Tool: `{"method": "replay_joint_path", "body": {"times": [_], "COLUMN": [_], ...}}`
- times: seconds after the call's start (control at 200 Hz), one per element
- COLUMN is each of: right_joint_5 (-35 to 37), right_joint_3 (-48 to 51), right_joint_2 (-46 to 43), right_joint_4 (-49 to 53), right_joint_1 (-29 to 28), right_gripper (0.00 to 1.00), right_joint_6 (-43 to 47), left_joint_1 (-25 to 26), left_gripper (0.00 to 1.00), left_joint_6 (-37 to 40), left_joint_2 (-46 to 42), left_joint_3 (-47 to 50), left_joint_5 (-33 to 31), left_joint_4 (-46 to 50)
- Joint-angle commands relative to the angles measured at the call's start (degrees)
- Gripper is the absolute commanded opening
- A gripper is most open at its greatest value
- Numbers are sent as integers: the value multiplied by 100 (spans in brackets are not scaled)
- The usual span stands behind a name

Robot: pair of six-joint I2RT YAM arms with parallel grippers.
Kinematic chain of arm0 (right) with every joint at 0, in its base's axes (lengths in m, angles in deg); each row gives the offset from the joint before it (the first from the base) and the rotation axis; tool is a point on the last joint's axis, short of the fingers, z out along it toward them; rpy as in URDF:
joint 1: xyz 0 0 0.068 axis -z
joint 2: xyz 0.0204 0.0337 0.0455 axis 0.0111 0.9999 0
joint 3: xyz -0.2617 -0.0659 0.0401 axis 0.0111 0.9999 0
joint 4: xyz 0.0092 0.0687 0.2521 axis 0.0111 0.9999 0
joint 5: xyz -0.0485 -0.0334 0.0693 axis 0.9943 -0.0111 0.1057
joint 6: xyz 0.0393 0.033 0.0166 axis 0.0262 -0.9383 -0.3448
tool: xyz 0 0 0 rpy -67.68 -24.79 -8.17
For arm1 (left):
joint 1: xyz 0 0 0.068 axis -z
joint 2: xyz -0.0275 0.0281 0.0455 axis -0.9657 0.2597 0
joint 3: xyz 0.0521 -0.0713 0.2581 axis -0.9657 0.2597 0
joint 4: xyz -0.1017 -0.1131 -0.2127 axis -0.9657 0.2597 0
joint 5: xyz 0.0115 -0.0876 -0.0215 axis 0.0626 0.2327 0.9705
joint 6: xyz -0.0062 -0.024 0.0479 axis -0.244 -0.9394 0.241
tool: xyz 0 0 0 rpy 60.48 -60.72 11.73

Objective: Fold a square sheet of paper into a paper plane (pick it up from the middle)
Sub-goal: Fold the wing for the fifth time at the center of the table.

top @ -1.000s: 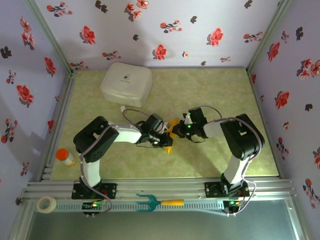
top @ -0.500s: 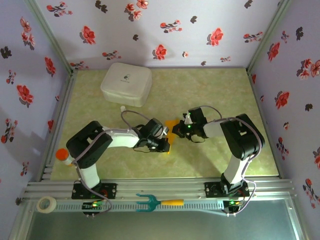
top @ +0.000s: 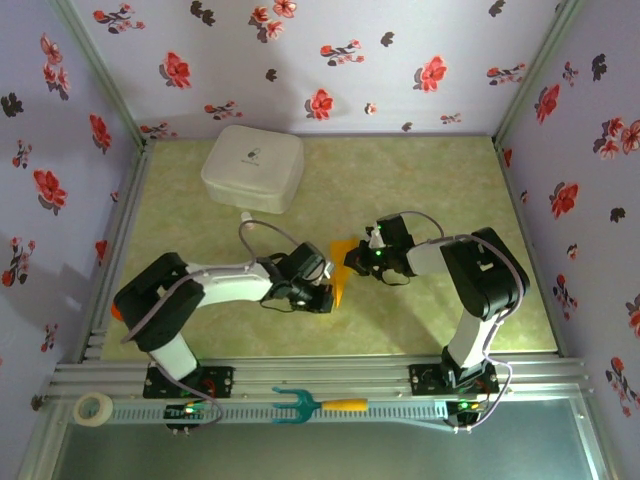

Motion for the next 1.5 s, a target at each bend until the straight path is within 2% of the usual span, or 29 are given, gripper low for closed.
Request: {"method": "replay_joint_path", "body": {"times": [0.0,0.155,0.29,0.48,0.675,1.07,1.36,1.495], "right_joint_5": [680,688,692,692,694,702,684,658], "right_joint_3": [197,196,200,214,226,210,248,300], "right_joint_2": [231,222,210,204,228,252,197,185], "right_joint_4": [773,767,784,776,764,759,683,559], "right_joint_1": [-39,-36,-36,-36,-36,-36,-36,-37], "right_gripper": [0,0,0,0,0,0,0,0], "right_joint_6": [72,63,63,63,58,53,-62,-182], "left_joint_1": [-136,-371,-363,-328,-311,93,81,-199], "left_gripper": [4,5,7,8,7,6,4,5], "left_joint_6": [-84,-313,-289,-198,-155,-170,-182,-379], "left_joint_2": [-339,-8,541,935,1152,774,-185,-305], "left_joint_3": [-6,-238,-653,-850,-605,62,171,92], "left_joint_5": [-71,539,948,975,883,523,330,284], "left_joint_4": [-309,-1110,-1170,-906,-604,-135,-412,-916]}}
